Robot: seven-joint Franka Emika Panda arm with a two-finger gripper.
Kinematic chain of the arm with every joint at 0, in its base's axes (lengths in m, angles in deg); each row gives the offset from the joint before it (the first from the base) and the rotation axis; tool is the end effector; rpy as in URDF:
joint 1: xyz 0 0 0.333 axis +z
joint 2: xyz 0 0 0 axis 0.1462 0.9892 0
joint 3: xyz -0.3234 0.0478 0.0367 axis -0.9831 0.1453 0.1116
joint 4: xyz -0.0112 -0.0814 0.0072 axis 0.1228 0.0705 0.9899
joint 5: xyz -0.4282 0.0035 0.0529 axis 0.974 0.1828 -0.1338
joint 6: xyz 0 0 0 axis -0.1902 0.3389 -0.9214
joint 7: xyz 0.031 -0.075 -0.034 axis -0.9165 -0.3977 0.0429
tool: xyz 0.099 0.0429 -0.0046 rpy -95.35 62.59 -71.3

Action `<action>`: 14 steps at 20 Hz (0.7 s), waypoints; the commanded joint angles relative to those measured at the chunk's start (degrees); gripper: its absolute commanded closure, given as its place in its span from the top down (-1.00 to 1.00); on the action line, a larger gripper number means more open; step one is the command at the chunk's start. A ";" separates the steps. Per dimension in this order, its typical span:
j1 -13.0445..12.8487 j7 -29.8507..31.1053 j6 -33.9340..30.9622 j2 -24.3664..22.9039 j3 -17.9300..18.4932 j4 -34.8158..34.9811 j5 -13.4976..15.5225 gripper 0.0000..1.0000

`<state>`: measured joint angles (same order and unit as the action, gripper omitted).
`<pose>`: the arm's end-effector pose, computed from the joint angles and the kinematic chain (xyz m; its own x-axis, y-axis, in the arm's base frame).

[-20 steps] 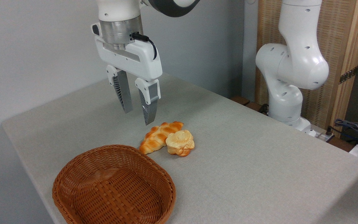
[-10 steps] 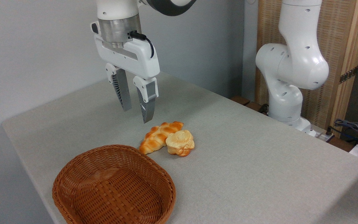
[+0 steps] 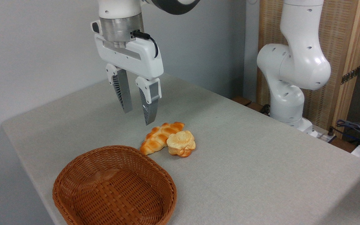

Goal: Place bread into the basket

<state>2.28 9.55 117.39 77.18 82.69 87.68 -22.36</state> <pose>0.5642 -0.0871 0.5726 0.7819 -0.6200 0.0652 -0.6211 -0.7837 -0.0053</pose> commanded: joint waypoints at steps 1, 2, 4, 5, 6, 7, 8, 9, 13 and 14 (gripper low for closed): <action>-0.11 0.70 -2.00 -0.53 0.87 1.21 0.19 1.00; -0.02 0.43 -1.56 -0.53 0.87 2.09 0.19 1.00; -0.11 0.08 -1.12 -0.53 0.87 3.67 0.19 1.00; -0.11 -0.44 -1.03 -0.62 0.87 4.55 0.10 1.00; -0.11 -0.71 -1.12 -0.62 0.87 5.08 0.10 1.00; -0.28 -1.49 -1.12 -0.71 0.78 6.04 0.10 1.00; -0.37 -2.63 -1.12 -0.88 0.78 7.36 0.10 1.00; -0.37 -4.04 -1.12 -1.32 0.78 8.15 0.10 1.00; -0.37 -8.61 -1.38 -1.32 0.78 8.86 0.54 1.00; -0.37 -9.06 -1.38 -1.32 0.78 8.86 0.54 1.00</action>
<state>2.17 3.87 116.85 77.27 83.11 95.37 -22.36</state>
